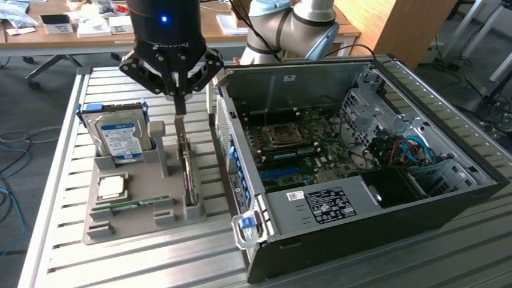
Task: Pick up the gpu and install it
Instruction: 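Reach for the gpu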
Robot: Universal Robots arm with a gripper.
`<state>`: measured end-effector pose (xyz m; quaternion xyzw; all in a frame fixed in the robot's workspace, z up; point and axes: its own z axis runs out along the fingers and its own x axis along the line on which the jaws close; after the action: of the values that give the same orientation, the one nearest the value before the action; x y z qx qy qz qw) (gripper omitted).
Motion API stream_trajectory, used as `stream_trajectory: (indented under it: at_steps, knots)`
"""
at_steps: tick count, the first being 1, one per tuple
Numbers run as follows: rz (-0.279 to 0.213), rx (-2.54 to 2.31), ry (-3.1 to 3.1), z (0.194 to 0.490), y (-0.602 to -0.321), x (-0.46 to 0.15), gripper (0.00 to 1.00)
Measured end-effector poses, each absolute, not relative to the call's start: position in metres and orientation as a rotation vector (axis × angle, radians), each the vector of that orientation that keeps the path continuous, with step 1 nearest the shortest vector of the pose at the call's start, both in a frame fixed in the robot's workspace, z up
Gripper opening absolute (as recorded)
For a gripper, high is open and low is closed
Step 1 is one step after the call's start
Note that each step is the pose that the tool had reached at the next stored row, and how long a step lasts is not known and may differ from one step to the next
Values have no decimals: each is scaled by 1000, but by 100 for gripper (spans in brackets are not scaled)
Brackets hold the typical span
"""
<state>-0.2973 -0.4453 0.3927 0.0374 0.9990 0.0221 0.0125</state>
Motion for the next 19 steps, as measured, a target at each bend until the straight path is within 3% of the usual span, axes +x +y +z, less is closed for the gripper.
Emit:
stream_trajectory:
  at_steps: [19]
  knots:
    - [69,116,3114,393,-449,-299,11]
